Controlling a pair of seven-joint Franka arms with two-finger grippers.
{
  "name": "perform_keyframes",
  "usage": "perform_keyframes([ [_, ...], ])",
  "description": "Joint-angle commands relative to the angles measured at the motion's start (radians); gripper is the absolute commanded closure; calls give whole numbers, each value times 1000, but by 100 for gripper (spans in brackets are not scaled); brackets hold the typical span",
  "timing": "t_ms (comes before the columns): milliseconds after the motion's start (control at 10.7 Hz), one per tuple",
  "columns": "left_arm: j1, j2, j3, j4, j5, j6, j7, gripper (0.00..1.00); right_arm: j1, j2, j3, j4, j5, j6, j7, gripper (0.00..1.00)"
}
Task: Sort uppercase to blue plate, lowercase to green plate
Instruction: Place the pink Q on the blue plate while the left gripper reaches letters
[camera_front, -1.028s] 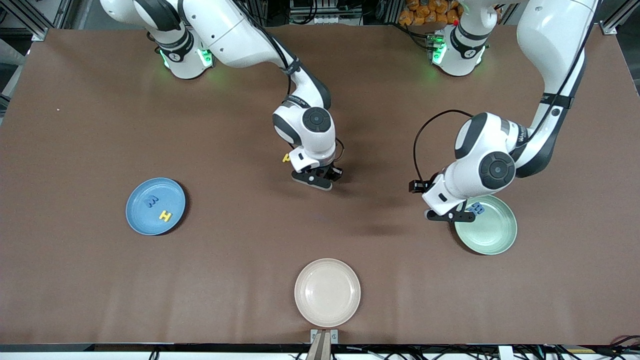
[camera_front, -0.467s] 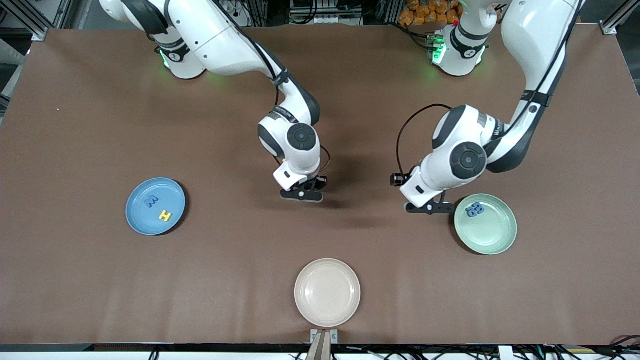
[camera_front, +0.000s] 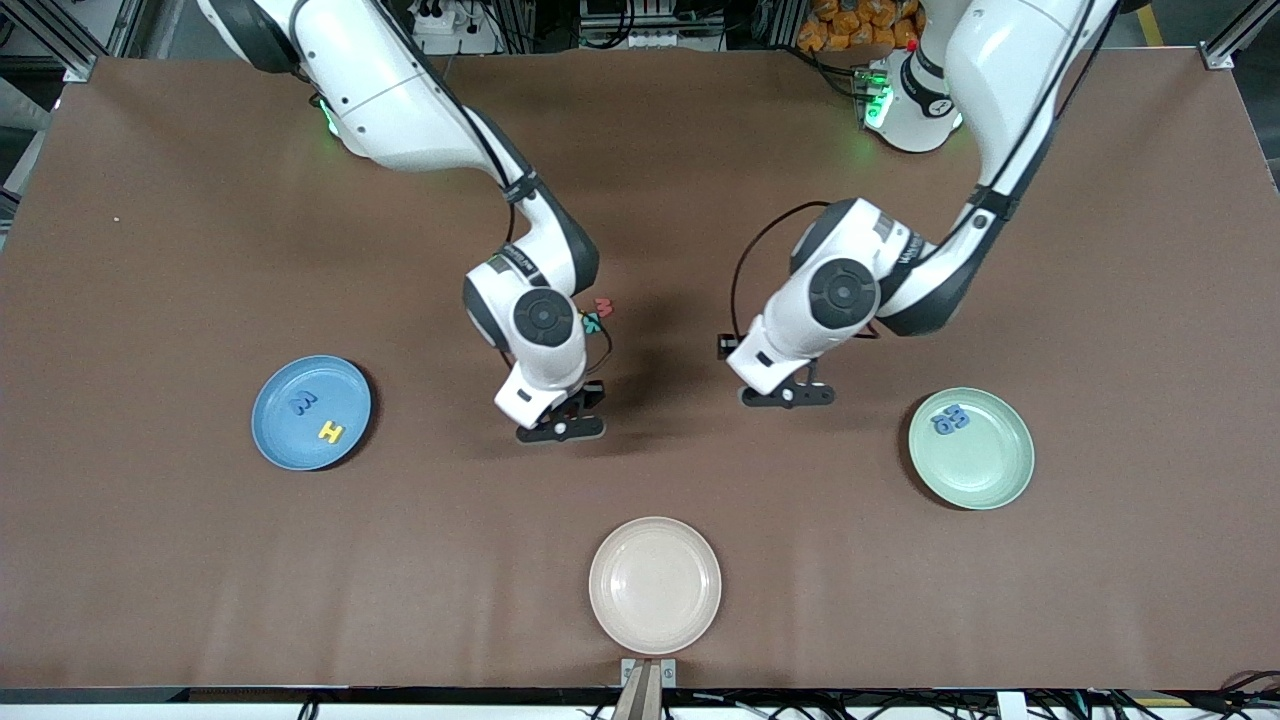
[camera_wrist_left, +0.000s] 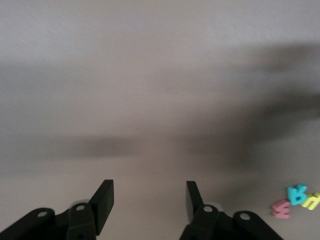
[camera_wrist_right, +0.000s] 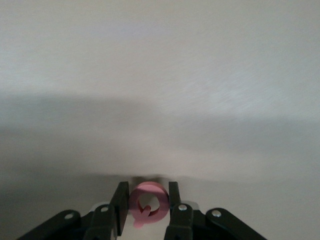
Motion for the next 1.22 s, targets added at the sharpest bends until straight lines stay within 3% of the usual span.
perform_keyframes([
  [0, -106, 77, 9, 93, 4, 11, -140, 38, -69, -72, -17, -45, -8, -48, -201, 77],
  [280, -282, 134, 99, 170, 1, 11, -258, 41, -82, -147, -169, -124, 7, -66, -520, 77],
  [467, -376, 174, 141, 207, -2, 11, -327, 44, -117, -187, -229, -193, 42, -66, -695, 77],
  [654, -433, 218, 156, 246, -3, 11, -393, 50, -151, -224, -270, -280, 104, -62, -852, 77],
  [1122, -513, 290, 164, 322, -6, 11, -476, 51, -174, -234, -361, -392, 285, -68, -1121, 74],
])
